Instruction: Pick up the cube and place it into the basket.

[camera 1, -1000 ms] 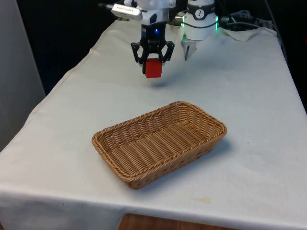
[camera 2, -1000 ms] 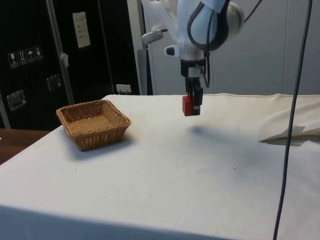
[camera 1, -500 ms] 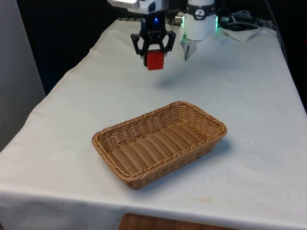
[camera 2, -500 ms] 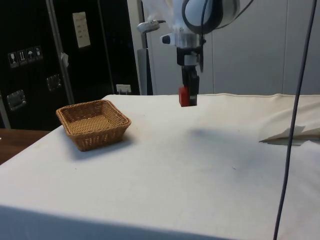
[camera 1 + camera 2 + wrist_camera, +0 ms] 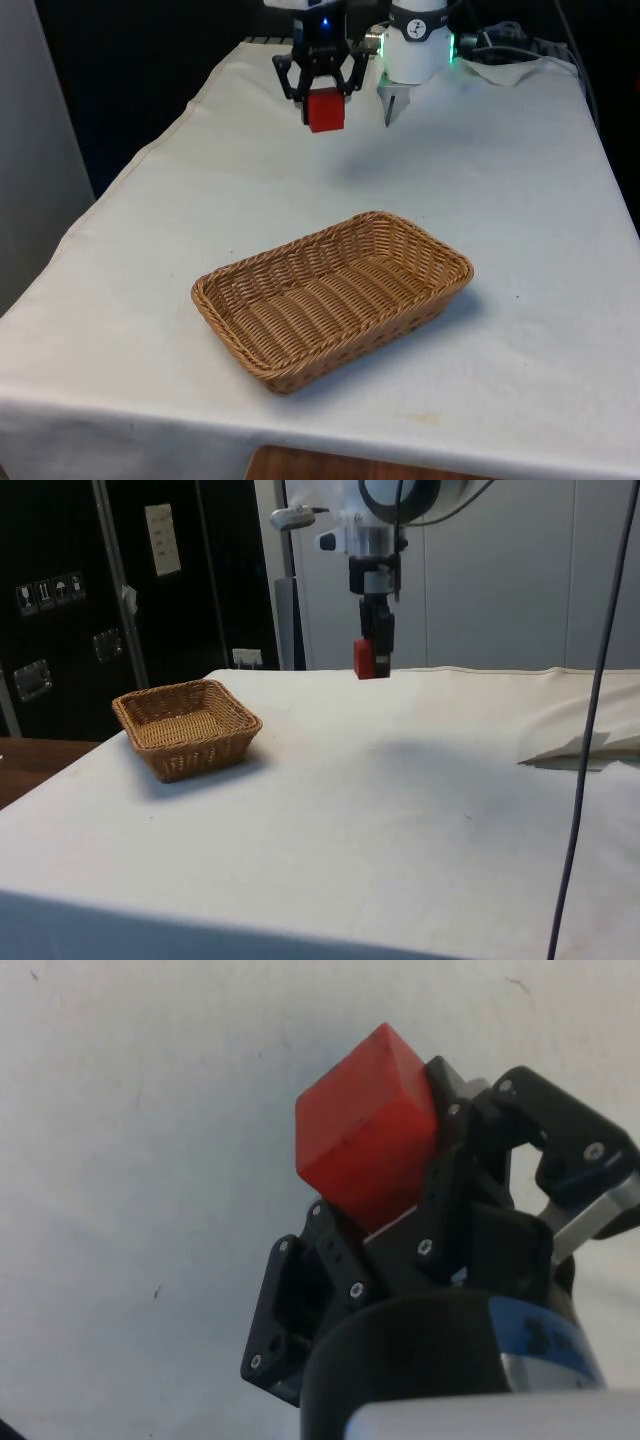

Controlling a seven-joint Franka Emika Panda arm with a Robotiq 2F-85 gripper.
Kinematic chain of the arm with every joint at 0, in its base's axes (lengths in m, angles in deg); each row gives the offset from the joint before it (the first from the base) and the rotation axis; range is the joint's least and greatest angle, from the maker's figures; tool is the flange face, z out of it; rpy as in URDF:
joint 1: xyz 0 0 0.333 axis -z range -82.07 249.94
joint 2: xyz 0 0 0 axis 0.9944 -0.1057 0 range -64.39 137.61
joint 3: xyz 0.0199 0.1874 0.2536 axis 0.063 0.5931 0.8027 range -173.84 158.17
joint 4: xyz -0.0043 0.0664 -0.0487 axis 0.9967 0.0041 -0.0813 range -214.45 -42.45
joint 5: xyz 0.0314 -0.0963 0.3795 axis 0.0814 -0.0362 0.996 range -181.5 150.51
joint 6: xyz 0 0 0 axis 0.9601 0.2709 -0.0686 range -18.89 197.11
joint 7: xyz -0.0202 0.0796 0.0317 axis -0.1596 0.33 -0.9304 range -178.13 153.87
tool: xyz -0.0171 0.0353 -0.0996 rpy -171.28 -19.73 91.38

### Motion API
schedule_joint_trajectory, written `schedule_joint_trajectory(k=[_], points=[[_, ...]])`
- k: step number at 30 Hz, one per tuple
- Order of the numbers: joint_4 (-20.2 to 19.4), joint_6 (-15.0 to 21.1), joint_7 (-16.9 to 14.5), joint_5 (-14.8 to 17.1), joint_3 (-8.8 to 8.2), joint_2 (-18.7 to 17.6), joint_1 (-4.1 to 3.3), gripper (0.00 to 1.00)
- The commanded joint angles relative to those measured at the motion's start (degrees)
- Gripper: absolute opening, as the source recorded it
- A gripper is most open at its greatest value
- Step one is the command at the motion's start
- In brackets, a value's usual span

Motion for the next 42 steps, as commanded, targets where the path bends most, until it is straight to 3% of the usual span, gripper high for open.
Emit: schedule_joint_trajectory(k=[1, 15, 16, 23, 42], points=[[0.1, -0.7, 0.1, -0.3, -0.06, 0.4, 0.06, 0.0], [1.6, -5.9, 0.2, -0.5, -0.06, 4.2, 0.06, 0.0], [1.3, -4.9, 0.0, 0.0, 0.0, 3.6, 0.0, 0.0], [2.6, -8.7, 0.3, -0.5, 0.0, 5.8, 0.06, 0.0], [5.8, -13.9, 0.5, -0.4, 0.23, 7.4, 0.0, 0.0]])
